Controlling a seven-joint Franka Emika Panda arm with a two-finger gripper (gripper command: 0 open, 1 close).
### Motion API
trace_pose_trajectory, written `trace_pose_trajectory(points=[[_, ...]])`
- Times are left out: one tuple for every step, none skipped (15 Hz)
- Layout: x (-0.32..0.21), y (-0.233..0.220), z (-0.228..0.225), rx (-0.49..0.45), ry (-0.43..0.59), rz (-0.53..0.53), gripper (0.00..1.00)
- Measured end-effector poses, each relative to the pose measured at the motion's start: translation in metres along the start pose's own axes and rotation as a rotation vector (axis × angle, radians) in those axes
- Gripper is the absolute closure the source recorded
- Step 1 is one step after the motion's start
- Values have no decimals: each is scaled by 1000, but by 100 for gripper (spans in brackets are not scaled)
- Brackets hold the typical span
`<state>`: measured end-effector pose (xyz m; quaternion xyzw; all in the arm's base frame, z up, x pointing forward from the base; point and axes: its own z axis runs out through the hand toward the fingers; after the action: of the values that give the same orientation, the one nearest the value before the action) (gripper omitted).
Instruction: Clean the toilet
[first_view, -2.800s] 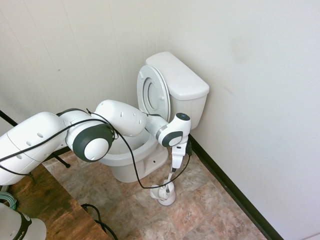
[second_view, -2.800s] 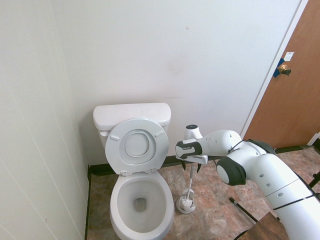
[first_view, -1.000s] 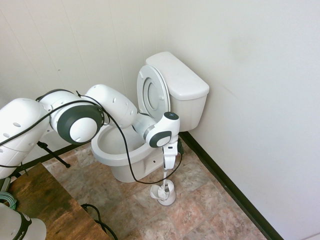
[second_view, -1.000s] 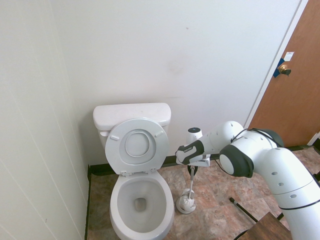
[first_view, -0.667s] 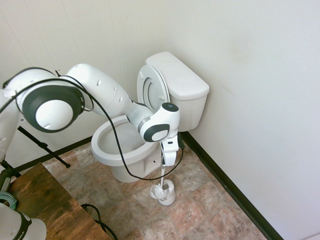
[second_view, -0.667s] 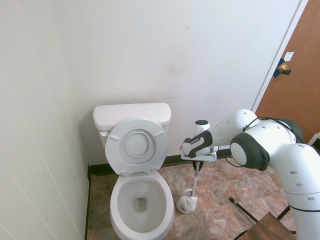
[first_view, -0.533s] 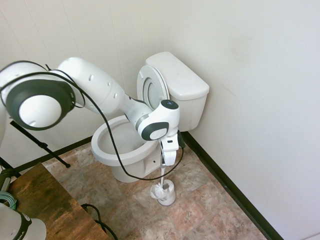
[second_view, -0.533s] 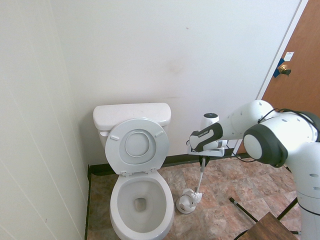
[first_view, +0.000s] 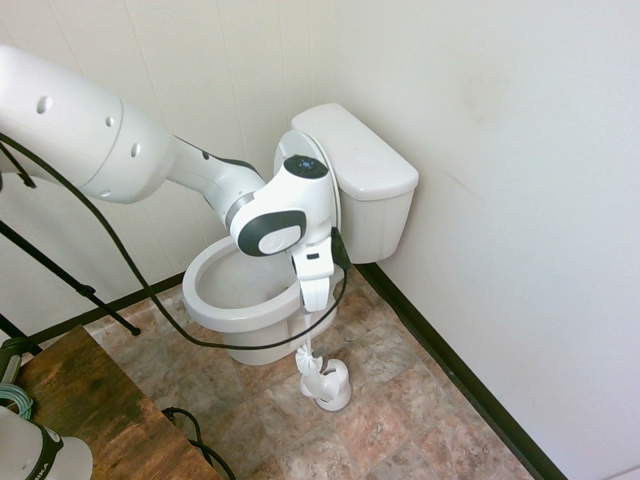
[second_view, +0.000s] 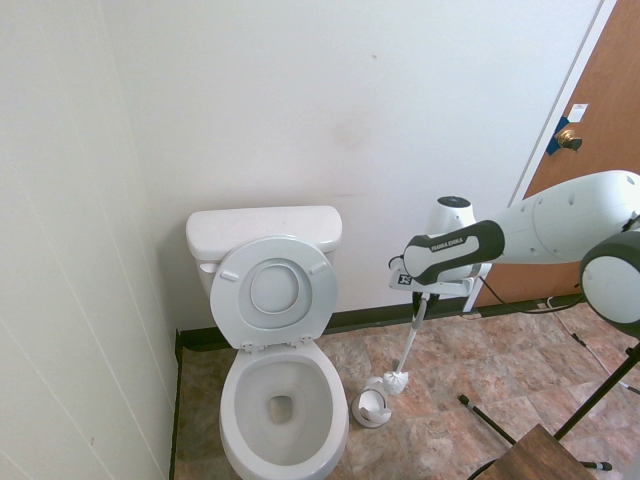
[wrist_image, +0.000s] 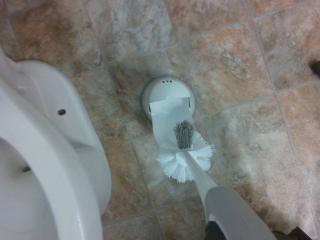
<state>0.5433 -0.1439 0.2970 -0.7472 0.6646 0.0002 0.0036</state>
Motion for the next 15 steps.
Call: trace_pose_trajectory(points=[[-7, -3, -13, 9, -4, -12, 100], [-14, -9, -27, 18, -7, -24, 100], [-23, -16, -38, 27, -10, -39, 100], [-34, -23, -47, 32, -13, -53, 100], [-46, -30, -53, 38, -14, -67, 100], [-58, -35, -57, 44, -11, -85, 100], [-73, -38, -63, 52, -5, -107, 100], [-73, -38, -63, 51, -5, -107, 100], [-72, -38, -63, 53, -7, -103, 100], [-73, -38, -66, 65, -7, -103, 100], [-77, -40, -75, 87, -5, -110, 100], [-88, -41, -88, 110, -7, -126, 100], [-102, -41, -101, 132, -8, -147, 100], [-121, -42, -111, 151, -10, -169, 100], [-142, -42, -119, 165, -14, -191, 100]])
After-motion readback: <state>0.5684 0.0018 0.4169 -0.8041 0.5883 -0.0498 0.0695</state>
